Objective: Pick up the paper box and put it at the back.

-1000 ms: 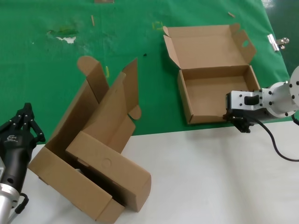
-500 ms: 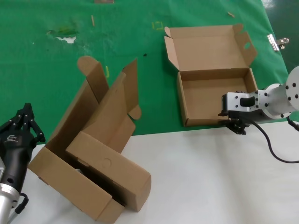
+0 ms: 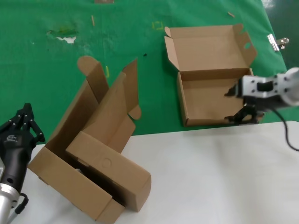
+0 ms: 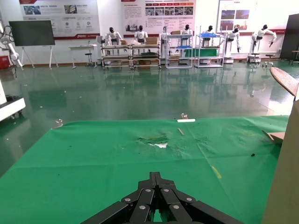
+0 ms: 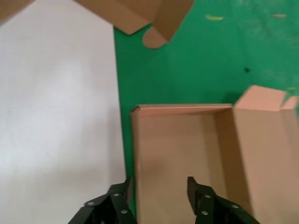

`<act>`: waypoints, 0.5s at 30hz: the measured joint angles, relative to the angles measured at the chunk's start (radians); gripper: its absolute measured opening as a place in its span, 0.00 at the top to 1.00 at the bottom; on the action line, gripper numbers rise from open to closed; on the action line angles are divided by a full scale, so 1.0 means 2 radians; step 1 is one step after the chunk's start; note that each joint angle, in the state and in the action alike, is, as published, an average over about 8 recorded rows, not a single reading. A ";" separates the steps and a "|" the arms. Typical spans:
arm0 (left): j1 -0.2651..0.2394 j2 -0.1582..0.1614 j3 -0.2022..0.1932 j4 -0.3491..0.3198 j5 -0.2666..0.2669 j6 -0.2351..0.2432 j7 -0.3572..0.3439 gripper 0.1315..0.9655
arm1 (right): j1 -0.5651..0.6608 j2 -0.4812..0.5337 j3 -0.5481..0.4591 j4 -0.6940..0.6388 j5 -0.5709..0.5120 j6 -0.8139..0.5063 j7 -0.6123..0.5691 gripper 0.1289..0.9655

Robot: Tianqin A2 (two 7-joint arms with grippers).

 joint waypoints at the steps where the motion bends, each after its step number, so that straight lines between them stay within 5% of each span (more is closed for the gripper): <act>1: 0.000 0.000 0.000 0.000 0.000 0.000 0.000 0.99 | 0.001 0.006 0.004 0.007 0.006 -0.004 0.002 0.73; 15: 0.000 0.000 0.000 0.000 0.000 0.000 0.000 0.99 | -0.032 0.050 0.102 0.060 0.092 0.070 0.025 0.37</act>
